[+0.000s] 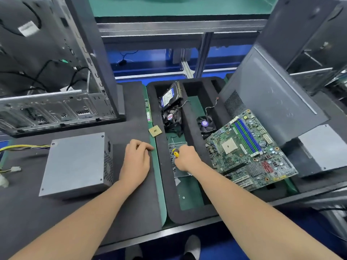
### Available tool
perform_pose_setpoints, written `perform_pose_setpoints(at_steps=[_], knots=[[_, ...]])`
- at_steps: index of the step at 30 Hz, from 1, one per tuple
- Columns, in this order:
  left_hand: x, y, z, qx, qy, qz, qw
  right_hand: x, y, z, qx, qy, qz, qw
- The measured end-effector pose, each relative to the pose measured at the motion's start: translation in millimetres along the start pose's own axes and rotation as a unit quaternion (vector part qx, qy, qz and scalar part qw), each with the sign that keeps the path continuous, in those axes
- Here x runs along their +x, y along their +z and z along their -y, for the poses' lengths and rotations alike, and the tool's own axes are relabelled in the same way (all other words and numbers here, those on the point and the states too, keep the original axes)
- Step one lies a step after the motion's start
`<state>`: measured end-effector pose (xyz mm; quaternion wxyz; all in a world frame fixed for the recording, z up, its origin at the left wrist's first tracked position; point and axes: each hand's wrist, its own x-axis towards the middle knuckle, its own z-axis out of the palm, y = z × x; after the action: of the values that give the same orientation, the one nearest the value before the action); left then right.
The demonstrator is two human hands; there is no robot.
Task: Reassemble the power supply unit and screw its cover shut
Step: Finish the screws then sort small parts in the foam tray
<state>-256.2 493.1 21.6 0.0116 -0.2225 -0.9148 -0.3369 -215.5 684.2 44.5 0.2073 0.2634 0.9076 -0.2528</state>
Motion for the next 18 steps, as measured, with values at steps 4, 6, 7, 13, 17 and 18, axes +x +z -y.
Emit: perform_pose_setpoints(at_steps=[4, 6, 7, 13, 17, 18], knots=[[1, -4, -3, -0.035, -0.013, -0.009, 0.999, 13, 4, 1, 0.076, 0.026, -0.027, 0.996], [2, -4, -3, -0.039, -0.018, -0.008, 0.999, 16, 7, -1, 0.111, 0.043, -0.053, 0.991], [2, -4, -3, -0.042, -0.019, -0.008, 0.999, 17, 9, -4, 0.112, 0.046, -0.058, 0.991], [3, -5, -1, -0.051, -0.023, -0.015, 0.998, 16, 24, -8, 0.077, 0.019, -0.090, 0.993], [3, -6, -2, -0.057, -0.025, -0.018, 0.998, 18, 35, -8, 0.088, -0.001, -0.092, 0.992], [3, -6, -2, -0.056, -0.027, -0.017, 0.998, 19, 37, -10, 0.090, -0.004, -0.087, 0.992]])
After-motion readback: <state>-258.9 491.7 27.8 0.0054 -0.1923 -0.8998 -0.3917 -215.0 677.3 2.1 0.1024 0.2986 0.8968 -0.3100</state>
